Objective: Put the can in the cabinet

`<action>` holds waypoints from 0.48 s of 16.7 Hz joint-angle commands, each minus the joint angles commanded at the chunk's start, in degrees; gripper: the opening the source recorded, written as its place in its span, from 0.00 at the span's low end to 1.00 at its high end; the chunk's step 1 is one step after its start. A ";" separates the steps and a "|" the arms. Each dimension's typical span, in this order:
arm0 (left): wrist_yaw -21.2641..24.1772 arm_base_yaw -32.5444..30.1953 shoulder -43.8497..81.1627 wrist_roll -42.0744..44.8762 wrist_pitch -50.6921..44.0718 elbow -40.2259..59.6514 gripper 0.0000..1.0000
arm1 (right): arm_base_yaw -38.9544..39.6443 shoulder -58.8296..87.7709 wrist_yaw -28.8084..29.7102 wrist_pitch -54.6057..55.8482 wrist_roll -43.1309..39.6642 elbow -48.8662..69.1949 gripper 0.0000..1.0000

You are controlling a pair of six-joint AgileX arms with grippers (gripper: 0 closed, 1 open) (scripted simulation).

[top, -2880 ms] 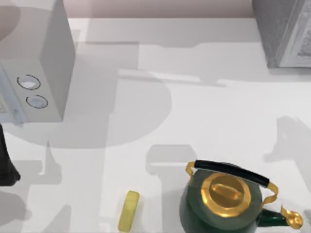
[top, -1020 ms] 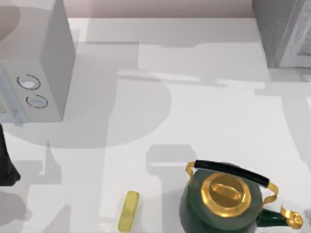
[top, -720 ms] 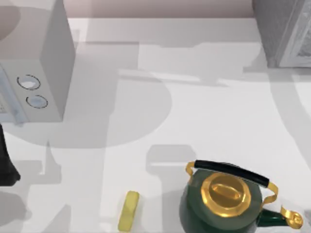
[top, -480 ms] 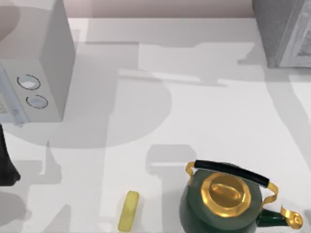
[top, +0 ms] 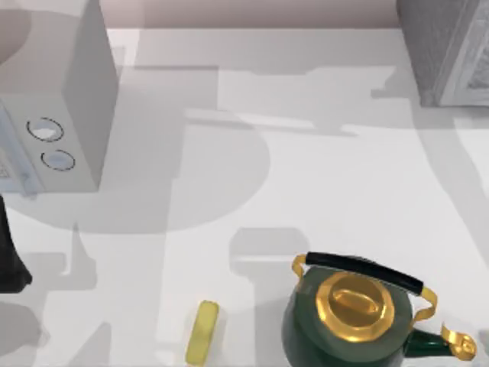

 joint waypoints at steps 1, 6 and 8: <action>0.00 0.00 0.00 0.00 0.00 0.00 1.00 | -0.18 1.88 -0.21 -0.90 -0.11 1.88 0.00; 0.00 0.00 0.00 0.00 0.00 0.00 1.00 | -1.58 15.88 -1.29 -5.11 -0.06 20.11 0.00; 0.00 0.00 0.00 0.00 0.00 0.00 1.00 | -2.14 21.84 -1.70 -6.59 -0.01 30.10 0.00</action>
